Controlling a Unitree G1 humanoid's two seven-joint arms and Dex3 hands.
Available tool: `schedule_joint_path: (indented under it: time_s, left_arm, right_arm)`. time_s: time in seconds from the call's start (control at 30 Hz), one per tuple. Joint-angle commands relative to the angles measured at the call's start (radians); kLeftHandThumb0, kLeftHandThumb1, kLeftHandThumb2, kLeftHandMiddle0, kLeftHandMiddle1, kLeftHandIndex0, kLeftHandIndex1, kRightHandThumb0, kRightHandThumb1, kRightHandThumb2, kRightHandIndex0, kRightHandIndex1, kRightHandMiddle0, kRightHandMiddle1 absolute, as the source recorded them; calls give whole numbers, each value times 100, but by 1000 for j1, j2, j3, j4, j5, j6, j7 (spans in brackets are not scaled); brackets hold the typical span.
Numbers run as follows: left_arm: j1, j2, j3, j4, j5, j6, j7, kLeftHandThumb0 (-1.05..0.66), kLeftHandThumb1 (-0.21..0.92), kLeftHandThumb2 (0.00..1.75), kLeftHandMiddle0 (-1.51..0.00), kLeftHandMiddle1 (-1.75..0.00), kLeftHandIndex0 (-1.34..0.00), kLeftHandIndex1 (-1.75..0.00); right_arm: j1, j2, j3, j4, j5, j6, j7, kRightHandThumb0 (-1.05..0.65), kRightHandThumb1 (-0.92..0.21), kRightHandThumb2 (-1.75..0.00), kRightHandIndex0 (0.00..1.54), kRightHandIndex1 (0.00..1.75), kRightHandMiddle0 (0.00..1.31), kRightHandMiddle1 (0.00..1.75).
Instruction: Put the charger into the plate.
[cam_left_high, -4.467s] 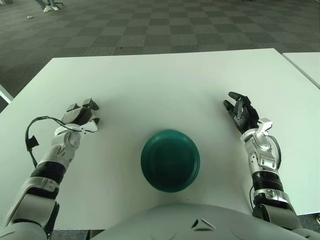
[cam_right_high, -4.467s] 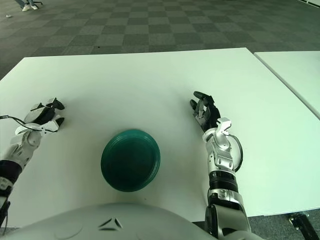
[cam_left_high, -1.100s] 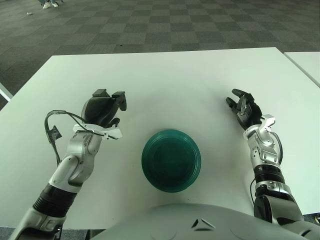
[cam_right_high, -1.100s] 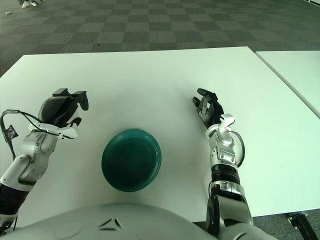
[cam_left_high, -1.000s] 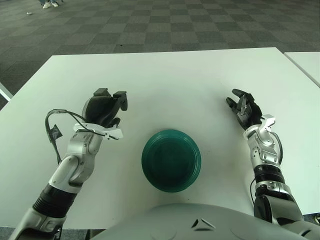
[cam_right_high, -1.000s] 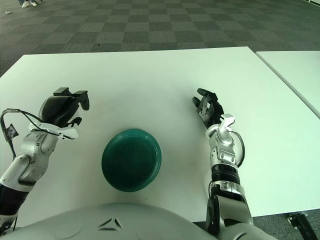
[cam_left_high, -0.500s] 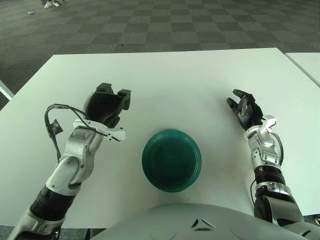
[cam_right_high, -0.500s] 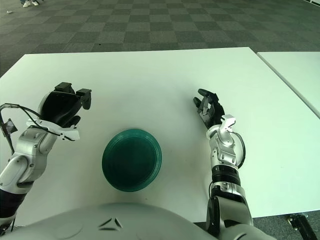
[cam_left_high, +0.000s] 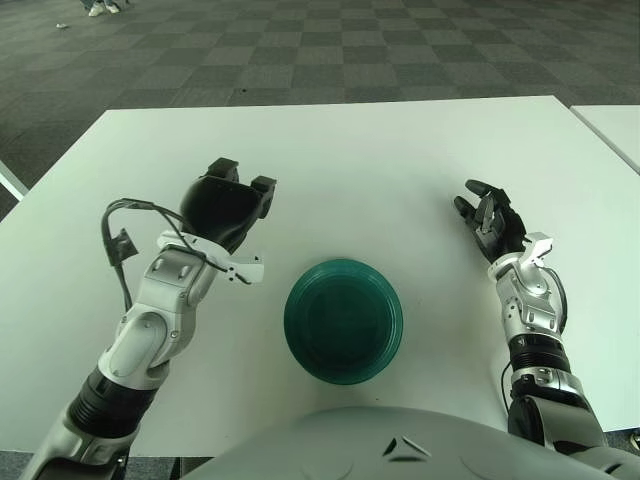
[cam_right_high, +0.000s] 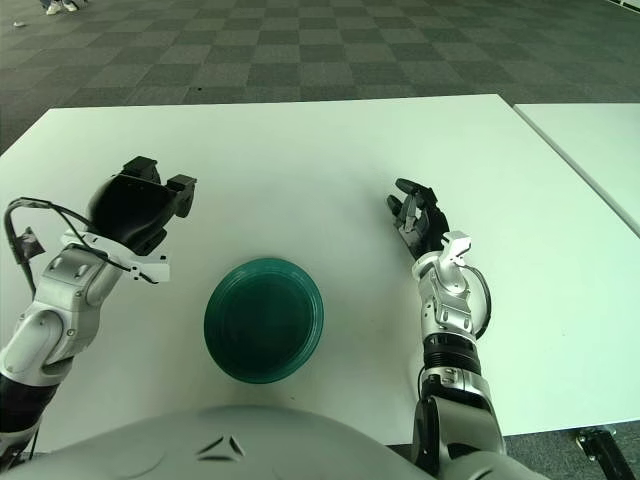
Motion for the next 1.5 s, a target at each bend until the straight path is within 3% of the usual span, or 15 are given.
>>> schedule_joint_path:
  time_s: [0.0,0.1,0.23,0.4,0.57,1.03,1.17,1.47]
  left_arm:
    - [-47,-44,-37,-29,61,-15,-52,0,-1,169,-82,-175,-66,-174]
    - [-66,-72,-53,-33,86,-34,-74,0,3,164,-80,-173,-62,-175]
    - [-94,-61,-52,-15,77,-100,-54,0,3,162,-81,-166,-64,-175]
    - [-192,-70,-54,32,43,-161,-110,0,-1,165,-84,-164,-67,-175]
    - [-231,-93,-66,37,43,-179,-169,0,-6,173,-86,-173,-71,-173]
    - [-270,-192,-139,68,128,-183,-239,0,-15,175,-92,-175,-89,-149]
    - [-278,-223,-142,72,126,-184,-235,0,-3,169,-77,-175,-77,-168]
    - [-287,-293,-141,88,114,-166,-218,-1,11,146,-71,-164,-71,-161]
  right_arm:
    - [62,26,10,36,6,59,-8,-69,-92,-82,35,7,0,102]
    - [67,28,12,30,6,60,-9,-69,-92,-82,35,6,0,102]
    - [72,30,13,24,6,61,-10,-69,-92,-82,35,6,0,102]
    - [74,30,14,19,6,63,-11,-69,-92,-82,35,6,0,102]
    - [79,33,16,13,5,63,-13,-69,-92,-82,35,6,0,102]
    - [78,38,19,18,2,59,-17,-69,-92,-82,36,6,0,102]
    - [76,40,20,21,1,57,-19,-69,-92,-82,36,6,0,102]
    - [66,41,21,36,-1,52,-22,-69,-92,-82,36,6,0,102]
